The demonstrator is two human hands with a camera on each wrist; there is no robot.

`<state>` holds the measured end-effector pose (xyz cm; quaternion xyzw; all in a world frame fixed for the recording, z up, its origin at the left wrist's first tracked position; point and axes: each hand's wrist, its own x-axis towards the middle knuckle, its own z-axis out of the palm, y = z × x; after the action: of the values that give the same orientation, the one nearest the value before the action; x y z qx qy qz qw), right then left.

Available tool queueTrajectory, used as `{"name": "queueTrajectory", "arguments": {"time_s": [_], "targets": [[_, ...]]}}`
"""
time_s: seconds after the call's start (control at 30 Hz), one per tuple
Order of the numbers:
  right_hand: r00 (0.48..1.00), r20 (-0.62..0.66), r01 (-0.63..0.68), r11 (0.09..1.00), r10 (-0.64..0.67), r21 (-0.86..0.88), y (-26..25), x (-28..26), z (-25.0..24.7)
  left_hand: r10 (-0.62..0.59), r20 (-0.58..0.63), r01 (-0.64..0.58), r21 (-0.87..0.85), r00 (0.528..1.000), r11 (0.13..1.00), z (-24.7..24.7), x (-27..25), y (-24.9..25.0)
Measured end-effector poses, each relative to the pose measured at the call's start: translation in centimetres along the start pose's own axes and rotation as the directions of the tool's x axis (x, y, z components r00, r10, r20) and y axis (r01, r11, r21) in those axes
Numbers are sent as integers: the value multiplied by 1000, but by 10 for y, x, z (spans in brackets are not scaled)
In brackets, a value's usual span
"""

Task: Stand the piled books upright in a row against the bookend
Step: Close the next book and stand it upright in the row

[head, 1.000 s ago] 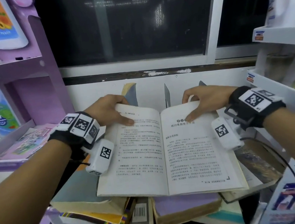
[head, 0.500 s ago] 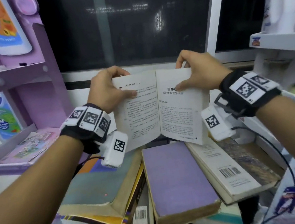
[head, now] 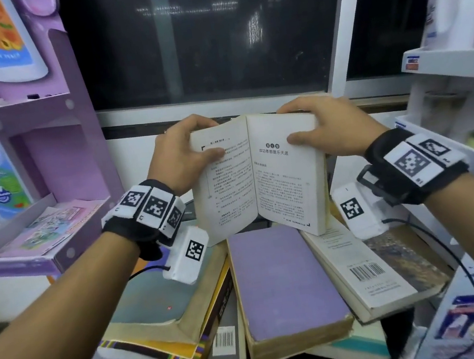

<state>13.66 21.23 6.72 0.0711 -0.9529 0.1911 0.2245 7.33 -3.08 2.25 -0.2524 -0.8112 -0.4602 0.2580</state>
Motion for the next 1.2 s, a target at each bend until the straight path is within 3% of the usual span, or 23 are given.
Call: {"name": "queueTrajectory", "arguments": {"time_s": [0.43, 0.57, 0.7, 0.8, 0.97, 1.2], "targets": [[990, -128, 52, 999, -52, -4, -36, 0, 10, 12, -107, -23, -104, 994, 994, 12, 3, 24], [984, -170, 65, 997, -56, 48, -50, -2, 10, 18, -91, -31, -146, 996, 989, 16, 3, 37], [988, -147, 47, 999, -45, 10, -58, -11, 15, 43, -39, -48, -142, 998, 989, 24, -5, 36], [993, -120, 19, 987, 1, 160, -58, -19, 21, -11, 4, 12, -223, 1000, 975, 27, -13, 34], [999, 35, -32, 941, 21, 336, -54, -22, 22, -73, 133, 127, -458, 988, 880, 20, -20, 43], [997, 76, -11, 929, -19, 370, -47, -21, 25, -73, 145, 125, -396, 987, 909, 21, -21, 36]]}}
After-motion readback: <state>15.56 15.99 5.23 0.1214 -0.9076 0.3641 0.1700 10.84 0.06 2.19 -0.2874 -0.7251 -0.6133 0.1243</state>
